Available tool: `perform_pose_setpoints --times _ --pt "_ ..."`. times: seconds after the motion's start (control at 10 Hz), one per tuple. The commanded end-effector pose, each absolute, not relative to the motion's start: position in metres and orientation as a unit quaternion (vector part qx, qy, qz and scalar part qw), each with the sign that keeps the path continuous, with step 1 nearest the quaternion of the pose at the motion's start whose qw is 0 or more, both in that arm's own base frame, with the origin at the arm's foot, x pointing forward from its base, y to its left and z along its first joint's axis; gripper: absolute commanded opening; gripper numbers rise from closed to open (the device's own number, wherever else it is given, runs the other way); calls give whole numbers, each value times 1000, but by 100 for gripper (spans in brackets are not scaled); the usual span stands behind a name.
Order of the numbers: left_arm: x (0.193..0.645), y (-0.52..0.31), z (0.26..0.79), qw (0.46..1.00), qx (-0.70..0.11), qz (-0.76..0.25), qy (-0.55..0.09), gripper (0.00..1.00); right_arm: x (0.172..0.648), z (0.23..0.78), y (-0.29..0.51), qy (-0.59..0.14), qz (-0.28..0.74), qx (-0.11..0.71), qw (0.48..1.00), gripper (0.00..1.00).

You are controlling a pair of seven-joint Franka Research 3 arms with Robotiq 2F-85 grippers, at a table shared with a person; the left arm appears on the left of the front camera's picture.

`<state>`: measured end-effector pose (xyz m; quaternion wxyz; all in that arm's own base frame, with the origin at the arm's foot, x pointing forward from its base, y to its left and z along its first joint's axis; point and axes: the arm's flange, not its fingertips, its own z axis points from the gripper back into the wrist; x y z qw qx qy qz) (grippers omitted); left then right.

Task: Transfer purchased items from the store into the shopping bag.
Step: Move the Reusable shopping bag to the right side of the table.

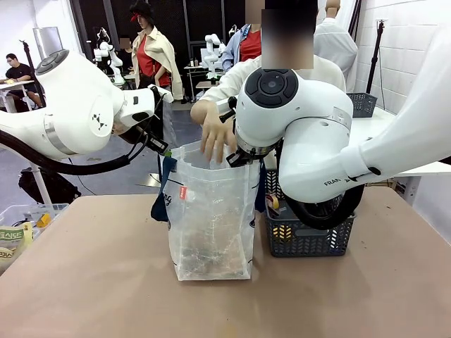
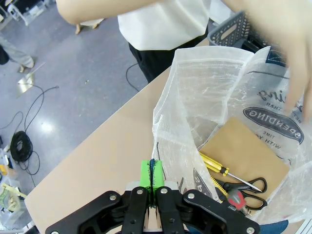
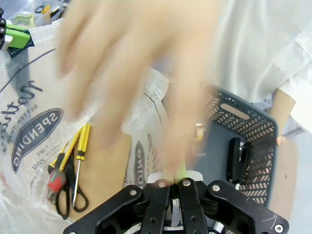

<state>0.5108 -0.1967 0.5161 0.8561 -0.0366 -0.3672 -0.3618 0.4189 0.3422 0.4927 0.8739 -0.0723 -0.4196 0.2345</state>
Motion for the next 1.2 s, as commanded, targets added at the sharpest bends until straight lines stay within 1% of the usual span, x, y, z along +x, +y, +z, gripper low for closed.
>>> perform_pose_setpoints --times 0.0,1.1 --pt "513 -198 519 856 -37 -362 -367 0 419 497 341 -415 233 -67 877 0" --pt "513 -198 519 856 -37 -362 -367 0 419 497 341 -415 233 -67 877 0"
